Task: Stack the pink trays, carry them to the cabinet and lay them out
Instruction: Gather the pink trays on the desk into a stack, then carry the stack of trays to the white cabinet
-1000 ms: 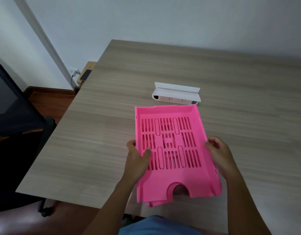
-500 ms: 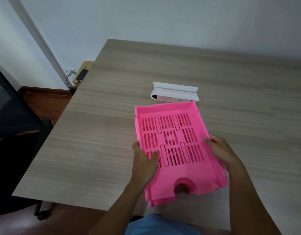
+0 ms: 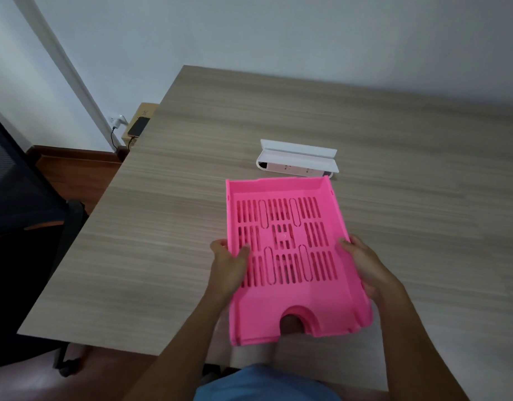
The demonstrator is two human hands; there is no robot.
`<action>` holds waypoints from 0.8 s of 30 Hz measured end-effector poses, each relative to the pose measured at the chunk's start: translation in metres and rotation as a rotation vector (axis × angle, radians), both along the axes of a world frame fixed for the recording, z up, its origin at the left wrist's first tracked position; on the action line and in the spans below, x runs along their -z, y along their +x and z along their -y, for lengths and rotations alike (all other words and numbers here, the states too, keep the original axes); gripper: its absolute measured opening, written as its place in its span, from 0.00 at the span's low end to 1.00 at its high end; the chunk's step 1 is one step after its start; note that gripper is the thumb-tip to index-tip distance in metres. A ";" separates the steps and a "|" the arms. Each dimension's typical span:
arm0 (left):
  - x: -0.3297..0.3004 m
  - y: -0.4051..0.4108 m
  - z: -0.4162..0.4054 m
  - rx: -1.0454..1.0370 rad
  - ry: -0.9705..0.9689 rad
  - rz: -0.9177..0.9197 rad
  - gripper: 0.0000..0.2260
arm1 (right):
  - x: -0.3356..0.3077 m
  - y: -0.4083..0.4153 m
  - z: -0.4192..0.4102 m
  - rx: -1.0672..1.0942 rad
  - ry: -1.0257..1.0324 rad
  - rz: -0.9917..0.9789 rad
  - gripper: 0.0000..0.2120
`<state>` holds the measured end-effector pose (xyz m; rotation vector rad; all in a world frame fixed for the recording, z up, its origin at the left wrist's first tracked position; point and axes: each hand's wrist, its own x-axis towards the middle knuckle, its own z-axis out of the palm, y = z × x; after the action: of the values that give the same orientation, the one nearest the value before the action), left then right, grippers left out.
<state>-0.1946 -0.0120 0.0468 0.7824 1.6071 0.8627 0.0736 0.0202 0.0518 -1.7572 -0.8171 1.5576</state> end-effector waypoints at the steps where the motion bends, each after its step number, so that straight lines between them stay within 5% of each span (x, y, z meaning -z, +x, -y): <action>1: 0.000 -0.009 -0.005 -0.002 -0.017 0.015 0.14 | 0.001 -0.007 0.002 0.002 0.005 -0.005 0.11; 4: 0.001 -0.039 -0.019 0.031 -0.055 0.032 0.16 | 0.006 -0.027 0.012 0.025 0.027 0.004 0.12; 9: 0.009 -0.080 -0.024 0.147 -0.106 0.099 0.35 | 0.017 -0.052 0.037 0.119 0.032 -0.219 0.26; 14: 0.020 -0.085 -0.017 0.319 -0.156 0.410 0.18 | 0.024 -0.057 0.046 0.140 0.030 -0.343 0.26; 24: 0.029 -0.109 -0.011 0.334 -0.012 0.378 0.17 | 0.031 -0.084 0.066 0.270 0.094 -0.313 0.22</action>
<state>-0.3040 -0.0015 0.0176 0.7971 1.1106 0.7073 -0.0099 -0.0457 0.0213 -1.4404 -0.4694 1.5322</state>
